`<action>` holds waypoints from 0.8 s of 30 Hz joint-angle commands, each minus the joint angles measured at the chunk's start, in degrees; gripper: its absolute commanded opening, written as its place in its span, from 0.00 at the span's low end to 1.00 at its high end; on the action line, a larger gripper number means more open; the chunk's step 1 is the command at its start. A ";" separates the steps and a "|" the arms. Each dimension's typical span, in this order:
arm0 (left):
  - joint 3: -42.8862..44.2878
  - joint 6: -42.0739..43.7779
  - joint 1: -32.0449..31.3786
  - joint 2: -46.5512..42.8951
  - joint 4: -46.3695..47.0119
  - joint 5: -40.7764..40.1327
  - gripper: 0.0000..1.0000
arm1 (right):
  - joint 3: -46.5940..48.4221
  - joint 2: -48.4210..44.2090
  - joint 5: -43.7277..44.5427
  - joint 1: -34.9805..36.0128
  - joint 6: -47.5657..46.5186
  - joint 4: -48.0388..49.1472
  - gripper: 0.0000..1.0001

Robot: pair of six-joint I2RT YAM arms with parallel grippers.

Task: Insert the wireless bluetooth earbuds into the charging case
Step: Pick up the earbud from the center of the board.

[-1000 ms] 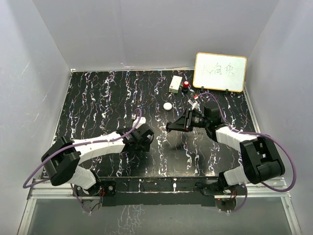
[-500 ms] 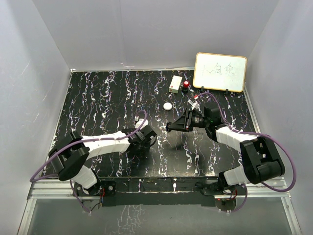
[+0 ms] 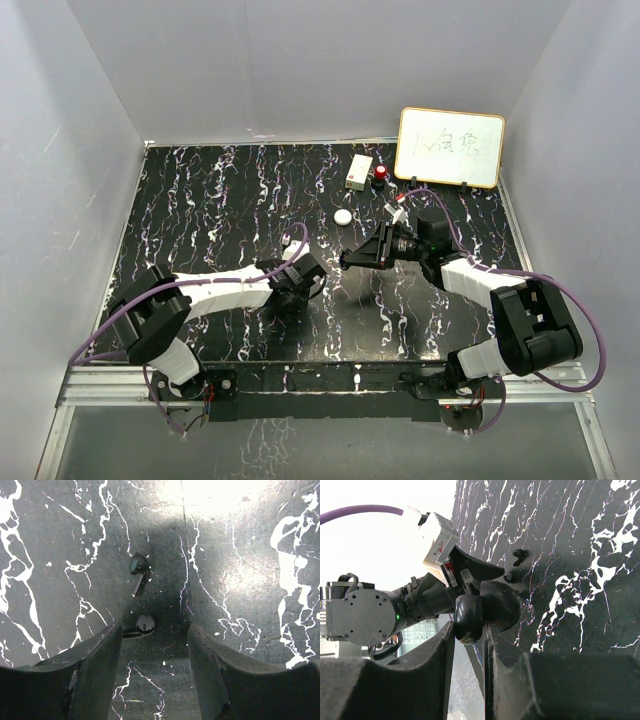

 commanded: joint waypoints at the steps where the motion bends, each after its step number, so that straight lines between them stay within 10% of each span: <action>1: 1.10 0.68 -0.31 0.38 -1.87 -0.95 0.51 | -0.01 -0.29 -0.22 -0.19 -0.70 2.18 0.00; 24: -3.44 -0.73 -0.28 -3.84 0.10 2.14 0.30 | 0.40 -0.55 -0.61 -0.24 -0.60 1.91 0.00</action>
